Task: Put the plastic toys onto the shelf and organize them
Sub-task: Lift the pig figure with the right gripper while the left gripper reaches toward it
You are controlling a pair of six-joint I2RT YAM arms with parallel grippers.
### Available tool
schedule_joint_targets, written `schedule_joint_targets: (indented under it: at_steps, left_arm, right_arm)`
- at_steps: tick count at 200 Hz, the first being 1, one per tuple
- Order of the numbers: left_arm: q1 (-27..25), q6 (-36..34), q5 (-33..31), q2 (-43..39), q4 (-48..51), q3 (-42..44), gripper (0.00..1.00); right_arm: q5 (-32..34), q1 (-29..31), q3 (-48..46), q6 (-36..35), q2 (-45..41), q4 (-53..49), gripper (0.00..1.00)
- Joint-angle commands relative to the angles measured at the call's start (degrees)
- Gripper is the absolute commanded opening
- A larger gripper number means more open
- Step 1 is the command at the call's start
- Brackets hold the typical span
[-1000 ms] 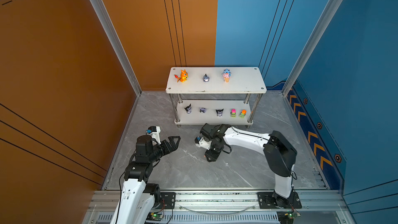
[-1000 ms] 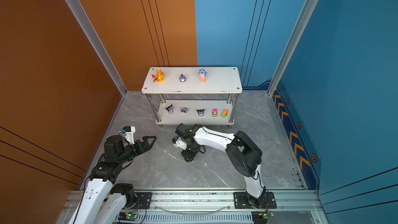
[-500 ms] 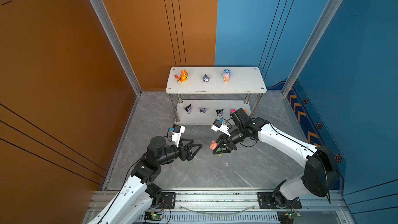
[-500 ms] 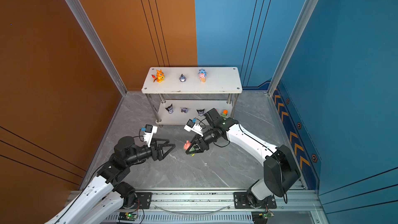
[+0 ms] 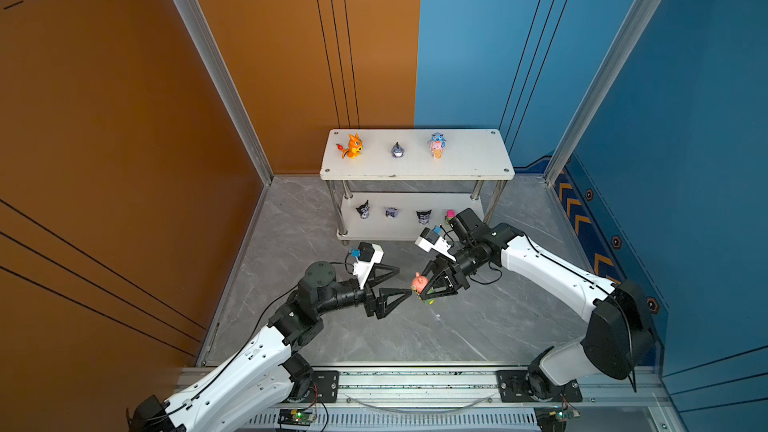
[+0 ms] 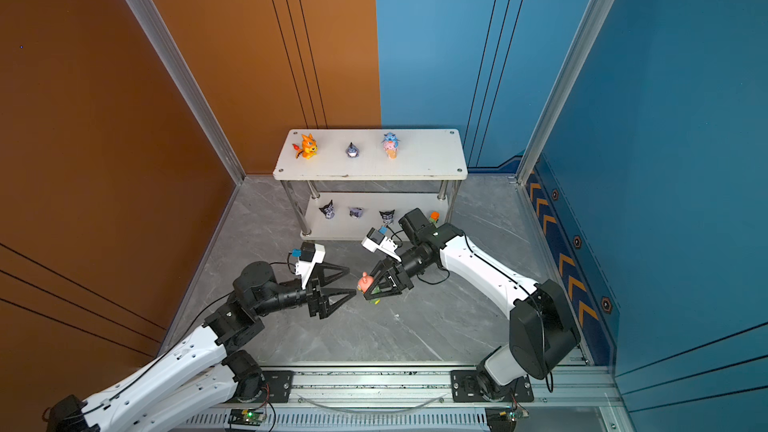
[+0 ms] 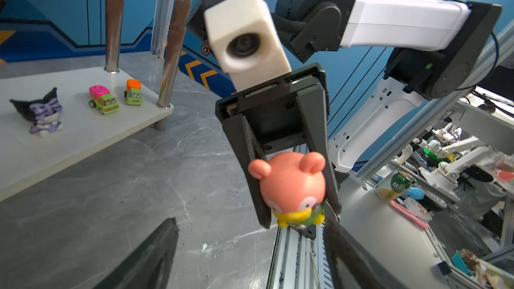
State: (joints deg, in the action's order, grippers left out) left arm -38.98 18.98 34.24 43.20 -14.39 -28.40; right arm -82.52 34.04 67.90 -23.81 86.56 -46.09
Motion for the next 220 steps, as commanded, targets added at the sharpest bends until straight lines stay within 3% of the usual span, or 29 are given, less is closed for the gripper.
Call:
schedule_joint_targets:
  at_steps: [1, 51, 128, 179, 191, 220]
  left_arm:
    - [-1.4, -6.8, 2.0, -0.1, 0.2, -3.4, 0.85]
    - [-4.8, -12.7, 2.8, 2.5, 2.6, -5.3, 0.85]
    - [-10.7, -22.9, -2.0, 7.1, 8.9, -9.8, 0.81]
    - [-14.8, -27.1, -8.1, 8.6, 13.7, -12.1, 0.65]
    - [-15.6, -27.7, -9.5, 8.5, 14.4, -12.4, 0.66]
    - [-17.5, -29.1, -13.7, 8.7, 15.6, -13.0, 0.82]
  right_arm:
    - [-2.6, -0.4, 1.9, -1.7, -0.5, -3.6, 0.29]
    - [-3.0, 0.4, 2.0, -3.4, -0.5, -9.0, 0.29]
    - [-1.8, 2.2, 3.1, -2.1, -1.2, -12.0, 0.29]
    - [-0.8, 3.0, 3.8, -1.5, -0.5, -11.9, 0.29]
    - [-0.6, 3.2, 4.0, -1.5, -0.2, -11.9, 0.29]
    - [-0.8, 3.2, 4.4, -1.8, 0.1, -11.9, 0.29]
